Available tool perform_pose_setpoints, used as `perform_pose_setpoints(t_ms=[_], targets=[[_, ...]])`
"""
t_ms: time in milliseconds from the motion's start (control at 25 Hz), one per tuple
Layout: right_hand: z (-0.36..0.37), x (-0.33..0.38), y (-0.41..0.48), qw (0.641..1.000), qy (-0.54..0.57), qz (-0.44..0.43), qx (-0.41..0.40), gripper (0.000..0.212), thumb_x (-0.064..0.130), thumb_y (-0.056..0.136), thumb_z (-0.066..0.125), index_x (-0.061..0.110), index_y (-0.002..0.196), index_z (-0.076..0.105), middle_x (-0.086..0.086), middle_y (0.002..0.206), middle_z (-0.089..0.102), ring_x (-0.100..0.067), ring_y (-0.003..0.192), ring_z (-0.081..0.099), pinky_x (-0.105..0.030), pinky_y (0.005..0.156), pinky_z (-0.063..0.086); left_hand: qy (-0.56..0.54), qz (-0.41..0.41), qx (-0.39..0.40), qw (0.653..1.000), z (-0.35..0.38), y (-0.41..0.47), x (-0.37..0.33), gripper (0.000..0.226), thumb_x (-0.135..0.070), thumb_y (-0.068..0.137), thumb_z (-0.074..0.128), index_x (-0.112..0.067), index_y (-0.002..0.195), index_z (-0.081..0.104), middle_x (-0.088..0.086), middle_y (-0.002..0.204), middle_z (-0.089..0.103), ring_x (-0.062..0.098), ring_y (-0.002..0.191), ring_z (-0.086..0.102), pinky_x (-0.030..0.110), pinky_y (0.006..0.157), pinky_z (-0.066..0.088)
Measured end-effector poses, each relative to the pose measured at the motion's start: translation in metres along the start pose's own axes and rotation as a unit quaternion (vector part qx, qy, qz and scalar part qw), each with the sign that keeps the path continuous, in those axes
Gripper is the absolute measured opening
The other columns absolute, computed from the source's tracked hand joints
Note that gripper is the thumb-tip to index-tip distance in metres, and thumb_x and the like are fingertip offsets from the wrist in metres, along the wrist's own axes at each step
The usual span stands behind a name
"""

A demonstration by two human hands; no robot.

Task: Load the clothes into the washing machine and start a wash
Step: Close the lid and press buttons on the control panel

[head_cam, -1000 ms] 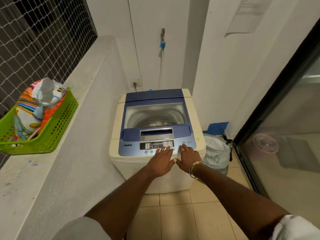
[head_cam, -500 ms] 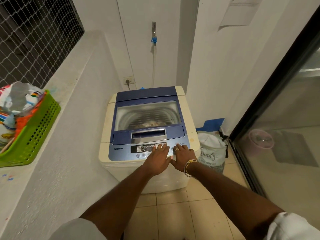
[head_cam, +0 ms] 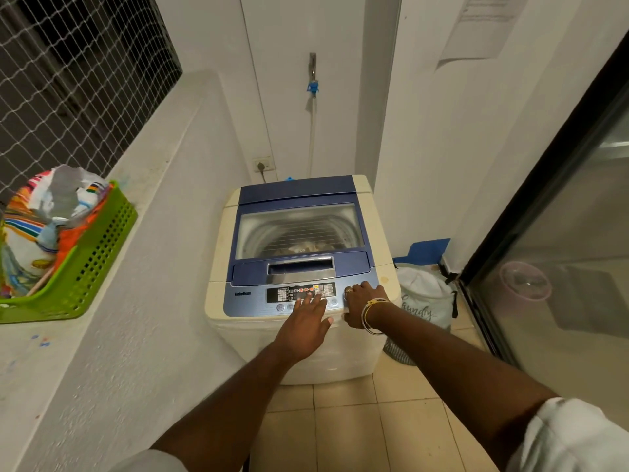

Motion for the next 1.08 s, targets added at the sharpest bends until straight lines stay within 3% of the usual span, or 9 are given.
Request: perform_pose_setpoints(t_ms=[200,320,520,1080], targets=[[0.009,0.024,-0.021,0.995,0.017,-0.011,-0.097,0.059,0.049,0.092,0.045,0.014,0.14,0.04,-0.008,0.139,0.047,-0.028,0.131,0.04,-0.048,0.103,0.039,0.005,-0.009,-0.006,1.0,-0.009,-0.018,0.009,0.054,-0.039,0.106,0.032,-0.012,0.153,0.029,0.009,0.163,0.021,0.027,0.152,0.012,0.04,0.123,0.009],[0.012,0.043,-0.036,0.991,0.031,-0.034,-0.123,0.064,0.052,0.094,0.042,0.013,0.145,0.035,-0.009,0.149,0.037,-0.029,0.139,0.03,-0.049,0.112,0.03,0.007,-0.025,-0.006,1.0,-0.012,-0.032,0.015,0.054,-0.038,0.106,0.031,-0.013,0.153,0.027,0.008,0.163,0.018,0.026,0.152,0.011,0.041,0.123,0.008],[0.011,0.065,-0.055,0.989,0.059,-0.039,-0.131,0.073,0.057,0.097,0.027,0.013,0.154,0.016,-0.008,0.162,0.011,-0.025,0.15,0.006,-0.05,0.121,0.011,0.026,-0.054,-0.007,0.998,-0.015,-0.057,0.037,0.056,-0.04,0.106,0.029,-0.013,0.155,0.021,0.007,0.164,0.017,0.026,0.152,0.011,0.039,0.123,0.005],[0.018,0.109,-0.069,0.99,0.047,-0.075,-0.112,0.085,0.07,0.092,0.01,0.012,0.155,0.005,-0.009,0.163,0.0,-0.025,0.151,-0.004,-0.049,0.121,0.002,0.045,-0.058,0.011,0.997,-0.011,-0.097,0.061,0.07,-0.058,0.101,0.023,-0.02,0.158,0.01,0.001,0.166,0.0,0.025,0.153,0.001,0.043,0.122,0.0]])
Point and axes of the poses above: each hand's wrist, its own y-axis towards the middle knuckle, its own z-axis out of the palm, x = y × z, the point moved 6 cm from there along y, towards the middle knuckle
